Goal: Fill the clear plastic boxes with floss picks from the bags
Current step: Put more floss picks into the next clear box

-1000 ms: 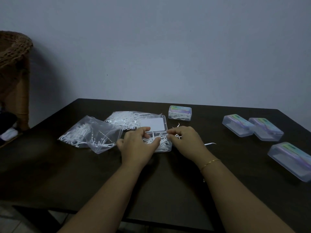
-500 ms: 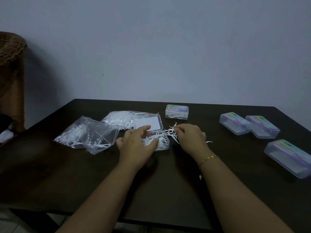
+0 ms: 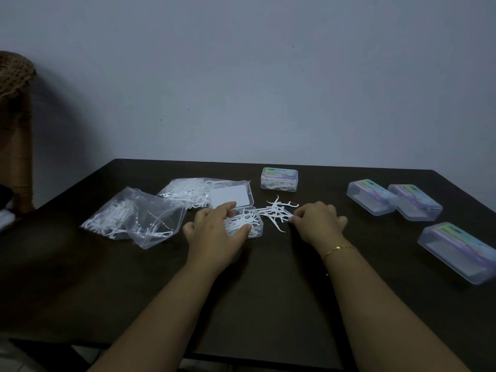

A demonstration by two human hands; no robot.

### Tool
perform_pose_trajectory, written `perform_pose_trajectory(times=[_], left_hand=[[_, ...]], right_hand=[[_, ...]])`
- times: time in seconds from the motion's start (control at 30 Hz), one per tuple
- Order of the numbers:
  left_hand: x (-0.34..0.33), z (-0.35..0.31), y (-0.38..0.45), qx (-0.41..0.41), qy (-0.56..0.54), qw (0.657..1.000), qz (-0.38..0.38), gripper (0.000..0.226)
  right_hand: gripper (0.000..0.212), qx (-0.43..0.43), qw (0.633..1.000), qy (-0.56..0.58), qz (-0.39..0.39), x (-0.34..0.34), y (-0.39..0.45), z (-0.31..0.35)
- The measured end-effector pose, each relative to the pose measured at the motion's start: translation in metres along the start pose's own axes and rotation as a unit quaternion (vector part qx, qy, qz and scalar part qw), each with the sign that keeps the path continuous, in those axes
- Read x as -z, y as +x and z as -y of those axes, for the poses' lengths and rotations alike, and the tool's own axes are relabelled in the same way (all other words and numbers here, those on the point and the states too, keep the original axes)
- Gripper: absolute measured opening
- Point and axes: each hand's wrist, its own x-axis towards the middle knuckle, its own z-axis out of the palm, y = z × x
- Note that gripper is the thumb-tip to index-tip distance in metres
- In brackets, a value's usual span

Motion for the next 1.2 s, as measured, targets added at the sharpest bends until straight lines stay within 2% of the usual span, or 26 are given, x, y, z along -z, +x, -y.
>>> perform_pose_trajectory(times=[0.2, 0.33, 0.43, 0.53, 0.67, 0.83, 1.0, 1.13, 1.2], left_hand=[[-0.001, 0.0, 0.001, 0.003, 0.003, 1.0, 0.001, 0.05], [-0.001, 0.001, 0.001, 0.004, -0.001, 1.0, 0.001, 0.051], [-0.001, 0.002, 0.002, 0.003, -0.002, 1.0, -0.001, 0.055], [-0.003, 0.006, 0.002, -0.001, -0.051, 0.999, -0.003, 0.061], [-0.004, 0.008, 0.001, -0.008, -0.09, 0.996, -0.009, 0.066], [-0.003, 0.008, 0.002, -0.016, -0.087, 0.996, -0.003, 0.069], [-0.004, 0.008, 0.002, -0.022, -0.085, 0.996, -0.008, 0.076], [-0.005, 0.007, 0.002, -0.025, -0.068, 0.997, -0.019, 0.077], [-0.005, 0.007, 0.002, -0.023, -0.056, 0.998, -0.017, 0.076]], right_hand=[[0.024, 0.007, 0.999, -0.031, -0.041, -0.003, 0.003, -0.002], [0.026, -0.002, 1.0, -0.021, -0.017, -0.002, 0.003, -0.001], [0.022, -0.001, 0.998, 0.064, -0.014, 0.002, 0.001, 0.0], [0.019, 0.019, 0.986, 0.163, -0.038, 0.005, -0.003, 0.0], [0.025, 0.051, 0.95, 0.302, -0.058, 0.004, -0.006, 0.004], [0.007, 0.115, 0.905, 0.407, -0.049, 0.008, -0.014, 0.008], [0.007, 0.196, 0.911, 0.362, -0.003, -0.004, -0.026, 0.022], [0.016, 0.236, 0.953, 0.182, -0.054, -0.016, -0.03, 0.033], [0.022, 0.233, 0.957, 0.163, -0.055, -0.015, -0.028, 0.032]])
